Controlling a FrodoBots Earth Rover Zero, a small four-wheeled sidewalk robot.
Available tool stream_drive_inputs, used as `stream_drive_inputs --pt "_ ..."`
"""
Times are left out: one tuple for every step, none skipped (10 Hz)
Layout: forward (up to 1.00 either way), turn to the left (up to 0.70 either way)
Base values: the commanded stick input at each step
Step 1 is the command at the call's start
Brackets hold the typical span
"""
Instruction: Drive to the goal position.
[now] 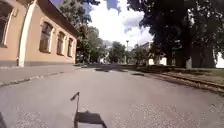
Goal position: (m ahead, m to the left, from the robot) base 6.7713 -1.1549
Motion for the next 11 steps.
stream_drive_inputs --pt "1.00 0.00" --pt "1.00 0.00" --pt "1.00 0.00" --pt "1.00 0.00" --pt "1.00 0.00" --pt "1.00 0.00" --pt "1.00 0.00" --pt "1.00 0.00" --pt "1.00 0.00" --pt "1.00 0.00" --pt "1.00 0.00"
